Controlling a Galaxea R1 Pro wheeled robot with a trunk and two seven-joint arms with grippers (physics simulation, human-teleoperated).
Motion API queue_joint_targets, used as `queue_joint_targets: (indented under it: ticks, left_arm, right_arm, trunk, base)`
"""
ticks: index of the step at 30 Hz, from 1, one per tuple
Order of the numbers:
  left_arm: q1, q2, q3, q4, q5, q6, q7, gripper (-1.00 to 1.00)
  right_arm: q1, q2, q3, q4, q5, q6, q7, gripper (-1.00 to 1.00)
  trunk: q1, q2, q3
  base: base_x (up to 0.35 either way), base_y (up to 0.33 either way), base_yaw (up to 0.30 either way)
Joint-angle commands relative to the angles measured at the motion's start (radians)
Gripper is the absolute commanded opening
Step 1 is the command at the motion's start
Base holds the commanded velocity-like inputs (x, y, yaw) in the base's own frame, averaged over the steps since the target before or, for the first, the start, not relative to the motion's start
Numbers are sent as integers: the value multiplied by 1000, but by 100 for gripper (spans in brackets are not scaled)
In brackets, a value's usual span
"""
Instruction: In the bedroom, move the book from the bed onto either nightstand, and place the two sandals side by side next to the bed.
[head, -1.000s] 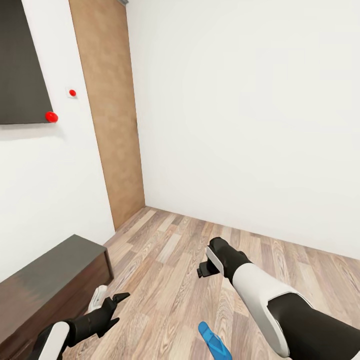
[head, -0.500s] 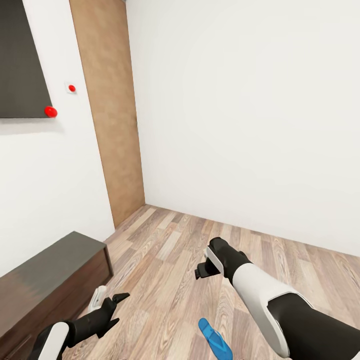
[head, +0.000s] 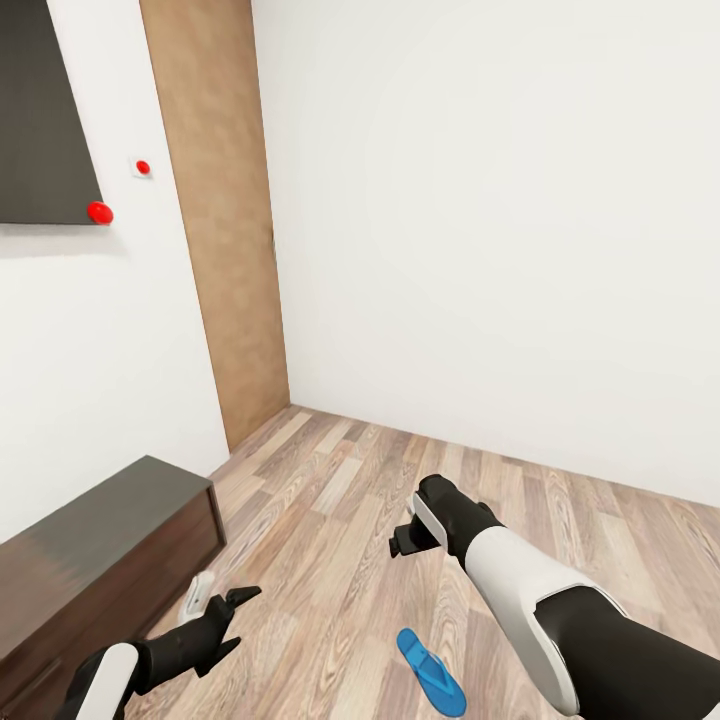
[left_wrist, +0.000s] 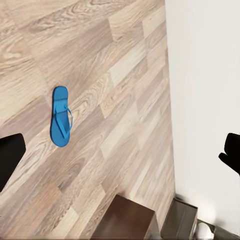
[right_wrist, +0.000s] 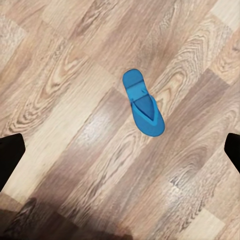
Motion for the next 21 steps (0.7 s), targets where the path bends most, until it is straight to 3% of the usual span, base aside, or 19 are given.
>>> queue_joint_targets:
  ticks: [1, 21]
  left_arm:
    - [-1, 0, 2, -1, -8, 6, -9, 100]
    - [-1, -1, 0, -19, -6, 58, -9, 100]
  right_arm:
    - [-1, 0, 5, 0, -7, 3, -2, 100]
    - [-10, 0, 32, -15, -5, 14, -2, 100]
  trunk:
    - [4, -8, -4]
    - [80, -148, -67]
  base:
    - [0, 0, 0]
    - [0, 0, 0]
